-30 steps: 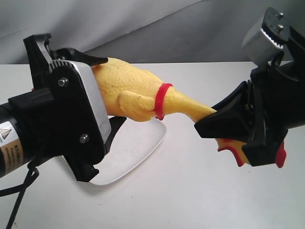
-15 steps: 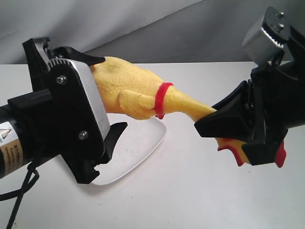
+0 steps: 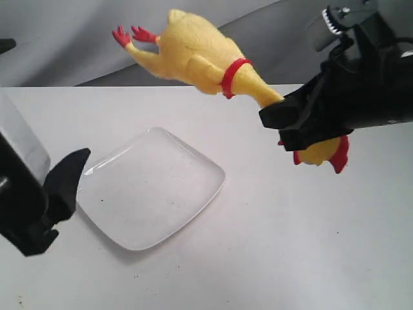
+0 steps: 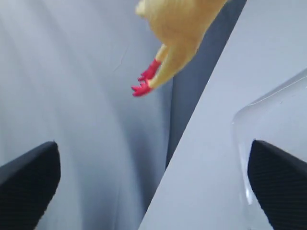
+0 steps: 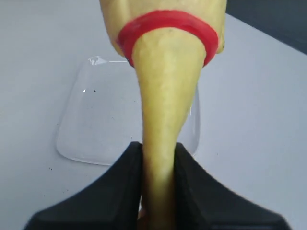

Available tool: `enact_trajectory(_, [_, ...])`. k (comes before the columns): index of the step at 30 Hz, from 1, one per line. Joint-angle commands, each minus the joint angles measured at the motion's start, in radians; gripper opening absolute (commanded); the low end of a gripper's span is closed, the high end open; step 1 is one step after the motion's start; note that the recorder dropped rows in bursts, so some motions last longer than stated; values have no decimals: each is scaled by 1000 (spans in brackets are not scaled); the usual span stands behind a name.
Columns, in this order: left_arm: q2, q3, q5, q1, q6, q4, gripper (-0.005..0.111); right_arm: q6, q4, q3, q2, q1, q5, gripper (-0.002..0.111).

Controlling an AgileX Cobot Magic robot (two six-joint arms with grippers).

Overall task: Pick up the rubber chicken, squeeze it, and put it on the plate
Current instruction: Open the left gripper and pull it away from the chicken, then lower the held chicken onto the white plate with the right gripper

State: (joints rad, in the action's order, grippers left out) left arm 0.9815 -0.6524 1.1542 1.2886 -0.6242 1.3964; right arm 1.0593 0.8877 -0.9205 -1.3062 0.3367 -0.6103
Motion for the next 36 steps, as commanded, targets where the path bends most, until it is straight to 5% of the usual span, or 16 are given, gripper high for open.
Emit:
enact_trajectory(1, [-26,-6,35,137,4,-65,104,81,76,-45,-157,38,41,0])
enact_trajectory(6, [-26,-6,67,241,-6,-64,104,180,127,-98,-311,144,177,0])
enact_trajectory(10, [-26,-6,67,247,-81,-54,100,189,129,-175,-424,212,225,0])
enact_trajectory(14, [-25,-6,67,247,-85,-54,78,189,141,-223,-519,243,275,0])
enact_trajectory(24, [-25,-6,67,247,-85,-121,0,189,141,-227,-668,243,315,0])
enact_trajectory(30, [-25,-6,67,247,-82,-129,0,186,141,-227,-675,243,315,0])
enact_trajectory(32, [-25,-6,67,247,-82,-129,0,178,141,-227,-675,243,308,9])
enact_trajectory(36, [-25,-6,67,247,-82,-151,0,141,141,-227,-675,243,308,44])
